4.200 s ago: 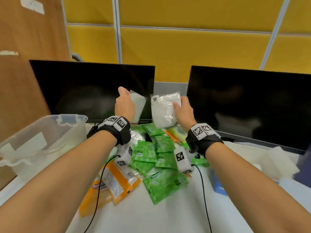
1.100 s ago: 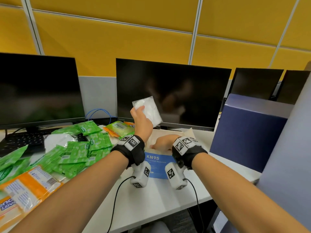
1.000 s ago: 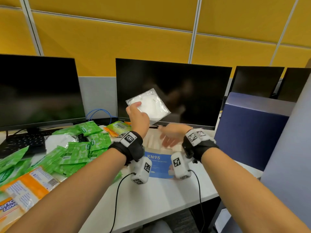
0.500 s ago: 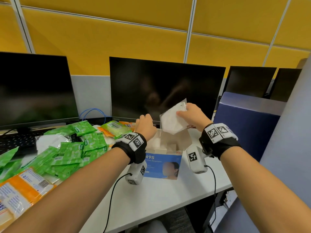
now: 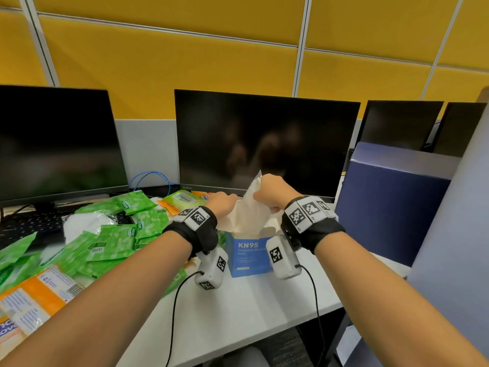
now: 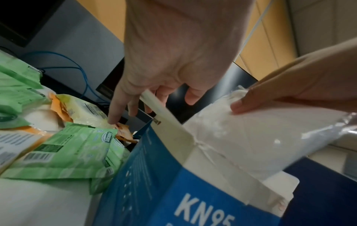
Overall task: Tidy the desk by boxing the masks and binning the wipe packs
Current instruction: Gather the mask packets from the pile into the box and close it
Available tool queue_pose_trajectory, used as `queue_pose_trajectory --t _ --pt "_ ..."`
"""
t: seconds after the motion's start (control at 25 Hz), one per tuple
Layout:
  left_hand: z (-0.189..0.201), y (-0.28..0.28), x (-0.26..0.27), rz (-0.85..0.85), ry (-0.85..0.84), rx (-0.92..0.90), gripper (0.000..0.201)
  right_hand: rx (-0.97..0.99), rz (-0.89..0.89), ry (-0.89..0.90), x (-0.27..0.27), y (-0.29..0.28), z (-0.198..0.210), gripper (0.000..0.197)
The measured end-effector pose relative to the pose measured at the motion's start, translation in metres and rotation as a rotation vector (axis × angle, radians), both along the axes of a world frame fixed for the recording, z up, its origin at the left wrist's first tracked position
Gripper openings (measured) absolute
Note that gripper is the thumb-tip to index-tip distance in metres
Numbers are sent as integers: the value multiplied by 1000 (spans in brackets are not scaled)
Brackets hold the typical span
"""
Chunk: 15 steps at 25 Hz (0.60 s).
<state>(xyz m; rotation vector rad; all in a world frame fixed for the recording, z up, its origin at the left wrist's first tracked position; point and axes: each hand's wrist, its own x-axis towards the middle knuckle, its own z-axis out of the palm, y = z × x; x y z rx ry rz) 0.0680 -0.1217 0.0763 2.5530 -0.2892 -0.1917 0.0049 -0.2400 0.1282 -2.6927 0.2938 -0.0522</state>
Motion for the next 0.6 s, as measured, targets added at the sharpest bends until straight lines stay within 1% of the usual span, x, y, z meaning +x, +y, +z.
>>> queue_pose_trajectory --t 0.04,0.12,0.16,0.24,0.28,0.32,0.36,0.4,0.44,0.48,0.52,0.56,0.6 --pt "1 -1 -1 34 34 -53 42 -41 -26 11 0 -1 4 31" --pt "1 -5 0 -10 65 -27 46 -98 -13 97 0 0 6 32" --pt "-1 -8 -1 -26 52 -1 49 -79 24 158 0 2 1 34" --pt "-7 -14 -2 16 29 -2 59 92 106 283 1 12 -16 38" --pt "-9 -16 -3 60 -17 20 59 114 143 331 0 18 -25 38" --pt "-11 -16 -4 94 -92 38 54 85 165 374 1 22 -34 38" --pt "-12 -16 -6 98 -162 33 44 36 178 392 2 23 -37 39" --pt "-12 -16 -7 69 -214 28 35 3 182 382 4 20 -36 38" --pt "-12 -15 -8 21 -236 42 31 6 162 367 4 14 -30 33" --pt "-12 -15 -10 -31 -220 90 31 11 125 314 6 4 -24 28" --pt "-14 -16 -11 -70 -188 171 34 -6 64 258 -1 -4 -14 25" --pt "-16 -19 -13 -101 -154 269 39 -37 -2 207 -4 -13 -6 28" --pt "-19 -21 -14 -125 -118 363 45 -90 -47 204 -7 -21 -2 32"
